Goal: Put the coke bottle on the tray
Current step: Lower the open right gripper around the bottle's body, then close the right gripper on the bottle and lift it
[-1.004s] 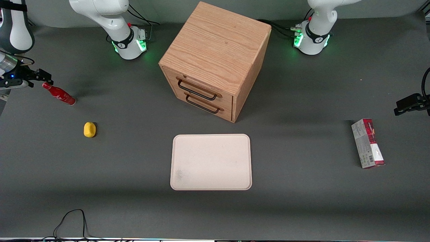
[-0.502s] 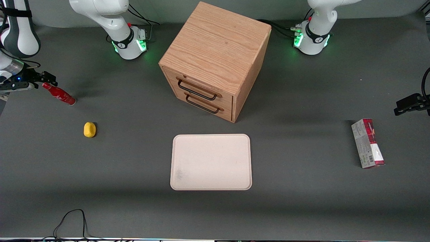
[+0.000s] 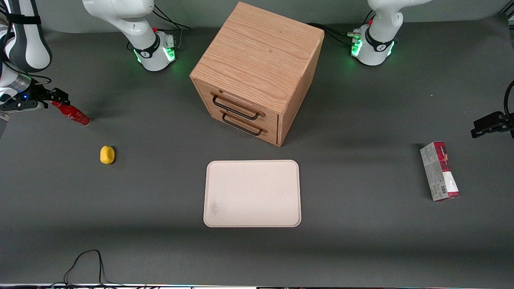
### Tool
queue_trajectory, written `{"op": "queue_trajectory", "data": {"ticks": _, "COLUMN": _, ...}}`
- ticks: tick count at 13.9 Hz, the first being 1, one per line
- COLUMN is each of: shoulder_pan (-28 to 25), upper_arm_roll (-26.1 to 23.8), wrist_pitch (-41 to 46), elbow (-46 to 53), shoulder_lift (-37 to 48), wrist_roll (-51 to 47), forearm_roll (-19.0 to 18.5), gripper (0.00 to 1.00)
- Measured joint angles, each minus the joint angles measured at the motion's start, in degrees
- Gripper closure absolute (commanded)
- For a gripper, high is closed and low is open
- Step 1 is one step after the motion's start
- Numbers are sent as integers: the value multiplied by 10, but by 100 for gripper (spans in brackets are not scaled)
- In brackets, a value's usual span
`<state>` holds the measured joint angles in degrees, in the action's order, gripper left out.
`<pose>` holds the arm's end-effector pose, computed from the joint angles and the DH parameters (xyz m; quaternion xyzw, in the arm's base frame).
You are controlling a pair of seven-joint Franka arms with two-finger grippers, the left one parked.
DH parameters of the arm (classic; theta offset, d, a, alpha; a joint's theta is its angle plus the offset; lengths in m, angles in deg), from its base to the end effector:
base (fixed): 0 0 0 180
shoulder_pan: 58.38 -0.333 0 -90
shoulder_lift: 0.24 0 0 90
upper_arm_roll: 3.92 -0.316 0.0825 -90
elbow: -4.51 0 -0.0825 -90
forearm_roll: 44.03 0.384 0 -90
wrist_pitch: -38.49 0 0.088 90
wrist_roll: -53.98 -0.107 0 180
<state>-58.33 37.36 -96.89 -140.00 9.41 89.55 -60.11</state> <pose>0.3370 -0.2951 0.3213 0.9975 0.0553 -0.0339 0.0263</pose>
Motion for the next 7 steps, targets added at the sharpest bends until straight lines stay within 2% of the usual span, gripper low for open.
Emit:
{"op": "queue_trajectory", "data": {"ticks": 2, "shoulder_pan": 0, "upper_arm_roll": 0, "wrist_pitch": 0, "elbow": 0, "shoulder_lift": 0, "wrist_roll": 0, "forearm_roll": 0, "gripper": 87}}
{"op": "queue_trajectory", "data": {"ticks": 3, "shoulder_pan": 0, "upper_arm_roll": 0, "wrist_pitch": 0, "elbow": 0, "shoulder_lift": 0, "wrist_roll": 0, "forearm_roll": 0, "gripper": 93}}
{"op": "queue_trajectory", "data": {"ticks": 5, "shoulder_pan": -1, "upper_arm_roll": 0, "wrist_pitch": 4, "elbow": 0, "shoulder_lift": 0, "wrist_roll": 0, "forearm_roll": 1, "gripper": 100}}
{"op": "queue_trajectory", "data": {"ticks": 7, "shoulder_pan": -1, "upper_arm_roll": 0, "wrist_pitch": 4, "elbow": 0, "shoulder_lift": 0, "wrist_roll": 0, "forearm_roll": 1, "gripper": 100}}
